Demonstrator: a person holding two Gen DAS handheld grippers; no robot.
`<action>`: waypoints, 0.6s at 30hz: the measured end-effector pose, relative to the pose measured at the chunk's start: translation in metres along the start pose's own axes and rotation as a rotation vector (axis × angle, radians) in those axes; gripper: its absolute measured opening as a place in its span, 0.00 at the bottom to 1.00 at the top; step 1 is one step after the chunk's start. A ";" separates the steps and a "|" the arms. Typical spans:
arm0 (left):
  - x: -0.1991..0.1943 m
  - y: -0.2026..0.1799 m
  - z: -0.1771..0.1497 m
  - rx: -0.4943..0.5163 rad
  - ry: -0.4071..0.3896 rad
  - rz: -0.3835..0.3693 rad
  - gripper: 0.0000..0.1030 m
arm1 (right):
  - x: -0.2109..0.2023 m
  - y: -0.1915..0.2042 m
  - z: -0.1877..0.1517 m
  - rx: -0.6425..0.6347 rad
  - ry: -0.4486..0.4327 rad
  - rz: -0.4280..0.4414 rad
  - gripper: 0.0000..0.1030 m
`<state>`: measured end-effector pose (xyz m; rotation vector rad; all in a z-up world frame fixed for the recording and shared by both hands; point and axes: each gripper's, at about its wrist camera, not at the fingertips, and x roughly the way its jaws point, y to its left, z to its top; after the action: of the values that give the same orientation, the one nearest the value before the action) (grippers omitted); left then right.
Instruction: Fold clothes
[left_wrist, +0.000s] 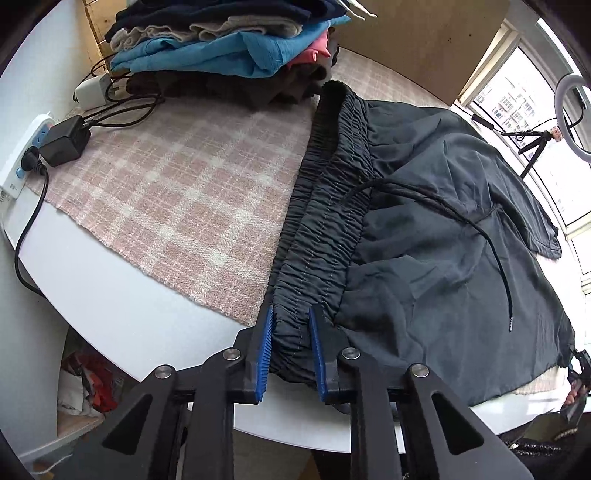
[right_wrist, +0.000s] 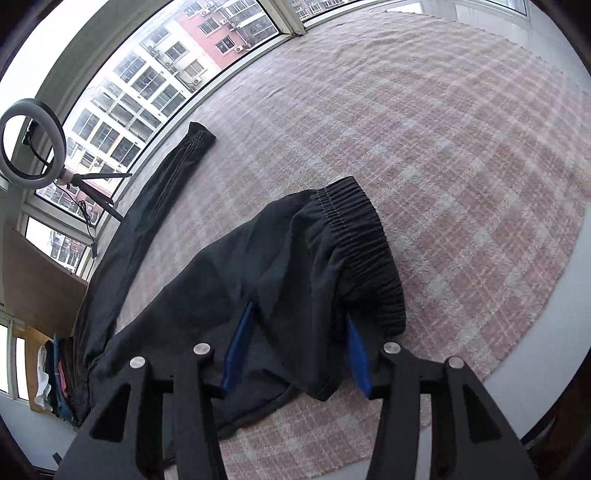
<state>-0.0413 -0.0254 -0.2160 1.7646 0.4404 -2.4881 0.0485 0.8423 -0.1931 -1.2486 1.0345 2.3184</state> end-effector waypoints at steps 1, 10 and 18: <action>-0.001 0.000 0.001 -0.006 -0.003 -0.003 0.17 | -0.004 -0.003 -0.001 0.014 -0.023 -0.011 0.45; 0.004 -0.005 0.012 0.017 0.041 0.022 0.16 | -0.051 -0.037 -0.006 0.136 -0.181 -0.059 0.46; 0.008 -0.003 0.016 0.025 0.066 0.023 0.16 | -0.064 -0.072 -0.010 0.310 -0.090 0.137 0.47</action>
<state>-0.0591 -0.0254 -0.2184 1.8546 0.3917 -2.4367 0.1324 0.8889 -0.1766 -0.9728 1.4215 2.1779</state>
